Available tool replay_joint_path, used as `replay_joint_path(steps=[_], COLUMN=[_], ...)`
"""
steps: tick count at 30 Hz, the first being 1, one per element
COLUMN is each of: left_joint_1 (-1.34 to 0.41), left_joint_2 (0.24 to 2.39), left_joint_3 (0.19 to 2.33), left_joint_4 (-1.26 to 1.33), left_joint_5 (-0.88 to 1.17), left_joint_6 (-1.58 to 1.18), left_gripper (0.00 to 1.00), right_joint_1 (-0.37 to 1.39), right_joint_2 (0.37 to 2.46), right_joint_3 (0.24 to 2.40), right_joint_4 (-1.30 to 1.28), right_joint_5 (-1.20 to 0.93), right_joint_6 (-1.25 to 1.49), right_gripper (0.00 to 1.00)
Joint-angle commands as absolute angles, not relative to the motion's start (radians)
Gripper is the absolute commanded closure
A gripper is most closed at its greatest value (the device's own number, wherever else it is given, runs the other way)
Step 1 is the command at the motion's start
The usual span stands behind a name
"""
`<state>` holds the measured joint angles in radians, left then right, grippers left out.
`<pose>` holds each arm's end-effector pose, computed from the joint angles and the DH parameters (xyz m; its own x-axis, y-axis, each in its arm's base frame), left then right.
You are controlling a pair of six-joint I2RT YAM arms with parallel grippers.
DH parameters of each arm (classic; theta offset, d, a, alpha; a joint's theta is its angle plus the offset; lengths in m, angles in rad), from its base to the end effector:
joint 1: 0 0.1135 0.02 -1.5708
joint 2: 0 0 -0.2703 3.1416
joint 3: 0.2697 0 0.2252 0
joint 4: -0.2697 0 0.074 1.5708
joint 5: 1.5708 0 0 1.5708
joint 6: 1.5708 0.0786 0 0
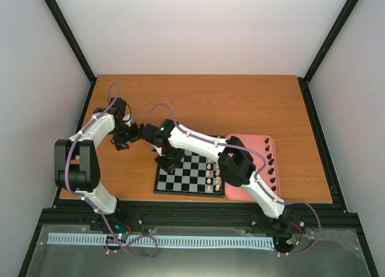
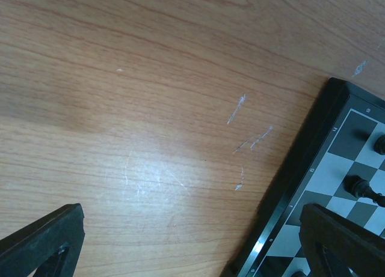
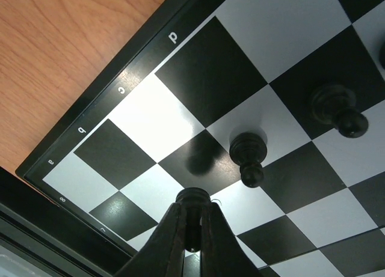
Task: Set up the chess pieces on the board
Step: Place the chess piece on the chessboard.
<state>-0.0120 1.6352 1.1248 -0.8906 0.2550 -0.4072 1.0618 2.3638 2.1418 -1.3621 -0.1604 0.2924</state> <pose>0.2812 -0.0232 0.1817 -0.9264 -0.3721 -0.0567 -0.3405 0.8927 -0.2952 0.2013 0.3864 0.1623 -0.7148 -0.6969 0.0588 -0.6840 0.7141 0.1491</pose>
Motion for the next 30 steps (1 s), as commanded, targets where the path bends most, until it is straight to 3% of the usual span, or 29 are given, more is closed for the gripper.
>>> replay_joint_path(steps=[1,30], left_joint_1=[-0.009,-0.009], left_joint_2=[1.621,1.615], left_joint_3=[1.129,1.124], left_joint_4=[-0.881,-0.881], left_joint_5=[0.261,0.259], left_joint_6=[-0.415,-0.414], left_gripper=[0.00,0.00], right_joint_1=[1.060,1.060], right_joint_2=[2.395,2.411], right_joint_3=[2.177,2.208], right_joint_4=[-1.382,-1.381], right_joint_5=[-0.144,-0.141], right_joint_6=[0.286,0.277], right_gripper=[0.97,0.93])
